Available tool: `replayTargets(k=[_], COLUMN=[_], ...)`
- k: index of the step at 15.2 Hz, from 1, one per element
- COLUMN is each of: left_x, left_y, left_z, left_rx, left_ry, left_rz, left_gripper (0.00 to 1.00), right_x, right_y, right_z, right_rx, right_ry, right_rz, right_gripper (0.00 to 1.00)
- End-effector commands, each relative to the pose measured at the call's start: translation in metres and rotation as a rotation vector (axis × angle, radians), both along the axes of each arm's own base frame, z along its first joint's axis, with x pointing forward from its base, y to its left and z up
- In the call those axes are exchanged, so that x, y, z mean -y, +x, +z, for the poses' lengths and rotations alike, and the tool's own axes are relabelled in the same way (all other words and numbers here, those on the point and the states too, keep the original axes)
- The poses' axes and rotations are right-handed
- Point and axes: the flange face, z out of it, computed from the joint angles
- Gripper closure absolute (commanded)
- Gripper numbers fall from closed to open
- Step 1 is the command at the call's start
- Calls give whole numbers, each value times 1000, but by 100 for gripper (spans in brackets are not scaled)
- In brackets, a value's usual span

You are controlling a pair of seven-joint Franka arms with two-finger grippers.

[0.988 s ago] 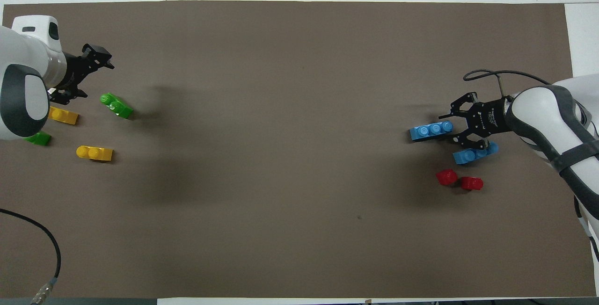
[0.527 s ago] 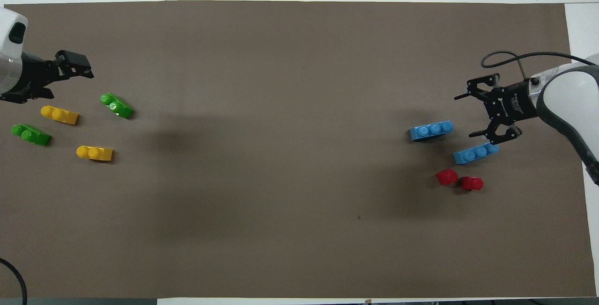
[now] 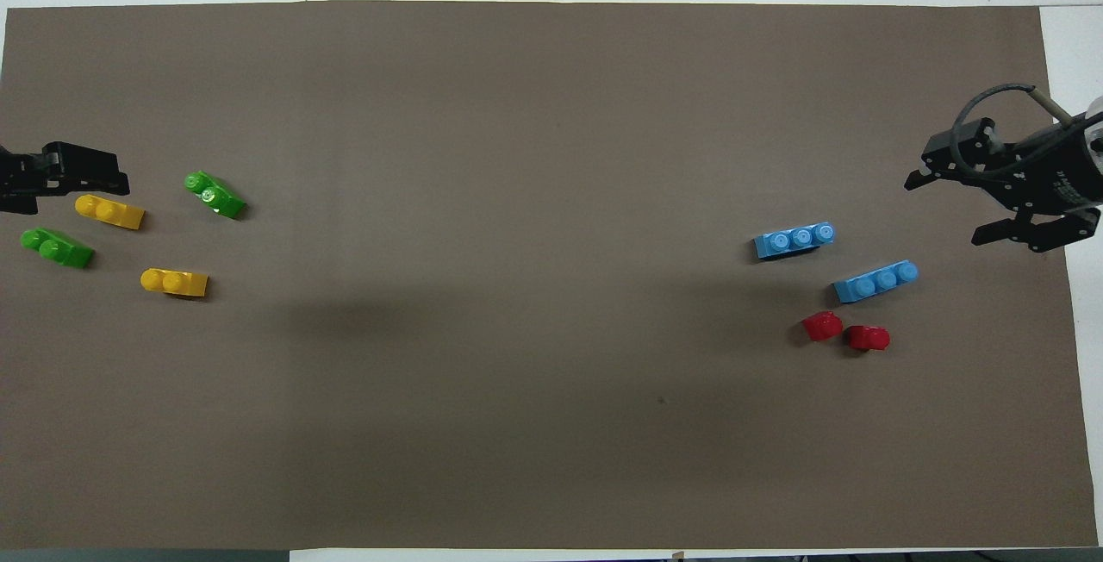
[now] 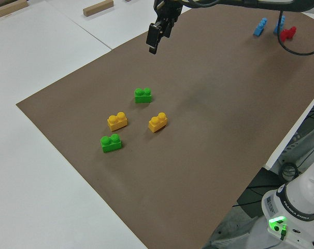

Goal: Remove green block with left arm and hold with right

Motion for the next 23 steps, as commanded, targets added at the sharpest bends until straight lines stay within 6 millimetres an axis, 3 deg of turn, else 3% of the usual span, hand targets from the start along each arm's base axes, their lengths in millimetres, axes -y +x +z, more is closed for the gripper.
replayTargets(k=[1,3,5,10,23], left_x=[17,19,19,26,27], left_y=[-17,-25,-29,-35,-37], left_z=[15,23,39,49,47], left_rx=[-29,-55,-58,-60,-59], left_ry=[2,3,3,5,4], left_rz=[-62,-68,-69,-83,-112], left_gripper=[0,0,0,0,0], right_x=[-15,-27,-40,-29,-24], right_y=[-18,-30,-39,-30,-25], right_z=[43,62,62,71,75], right_rx=[43,68,72,137,148], right_ry=[-65,-76,-105,-124,-194], right_rz=[172,242,286,530,564], right_gripper=[0,0,0,0,0])
